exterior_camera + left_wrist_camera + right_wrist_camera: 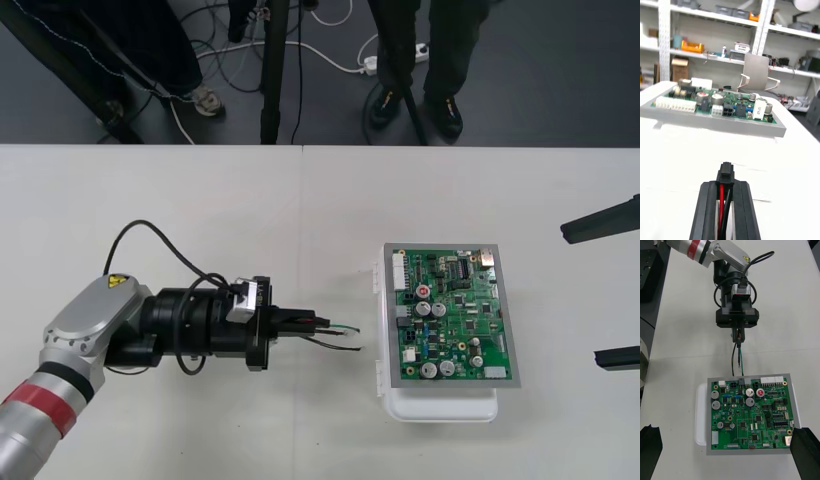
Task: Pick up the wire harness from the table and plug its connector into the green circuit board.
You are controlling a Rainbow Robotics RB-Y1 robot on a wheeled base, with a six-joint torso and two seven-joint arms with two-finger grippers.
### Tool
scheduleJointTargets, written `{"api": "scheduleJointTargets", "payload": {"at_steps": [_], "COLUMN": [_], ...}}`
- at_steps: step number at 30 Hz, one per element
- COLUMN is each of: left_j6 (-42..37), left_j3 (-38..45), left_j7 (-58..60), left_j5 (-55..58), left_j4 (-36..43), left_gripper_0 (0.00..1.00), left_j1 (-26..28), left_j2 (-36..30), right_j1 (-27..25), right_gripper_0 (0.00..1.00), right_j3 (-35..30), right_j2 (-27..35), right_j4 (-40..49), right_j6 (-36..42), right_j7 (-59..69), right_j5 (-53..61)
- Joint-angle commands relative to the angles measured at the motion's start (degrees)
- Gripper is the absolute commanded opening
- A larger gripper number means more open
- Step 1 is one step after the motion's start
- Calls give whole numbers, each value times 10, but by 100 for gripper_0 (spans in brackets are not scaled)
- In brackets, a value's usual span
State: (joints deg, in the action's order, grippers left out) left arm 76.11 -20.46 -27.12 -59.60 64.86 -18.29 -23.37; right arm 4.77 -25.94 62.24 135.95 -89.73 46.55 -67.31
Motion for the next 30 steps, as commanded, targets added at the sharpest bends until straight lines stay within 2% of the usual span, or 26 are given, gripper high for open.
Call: {"api": "scheduleJointTargets", "payload": {"at_steps": [1,13,17,30], "left_j6": [40,40,34,-7], "left_j3": [-5,-26,-27,-35], "left_j7": [-24,-28,-28,-29], "left_j5": [-6,-5,-4,0], "left_j4": [4,4,4,3], "left_gripper_0": [0,0,0,0], "left_j1": [-30,-36,-36,-36], "left_j2": [28,52,60,80], "right_j1": [0,7,7,13], "right_gripper_0": [100,100,100,100], "right_j3": [26,69,92,96], "right_j2": [20,-15,-15,-18], "right_j4": [20,112,104,92], "right_j6": [-3,-3,-3,-3], "right_j7": [16,22,23,21], "right_j5": [-12,-119,-131,-135]}}
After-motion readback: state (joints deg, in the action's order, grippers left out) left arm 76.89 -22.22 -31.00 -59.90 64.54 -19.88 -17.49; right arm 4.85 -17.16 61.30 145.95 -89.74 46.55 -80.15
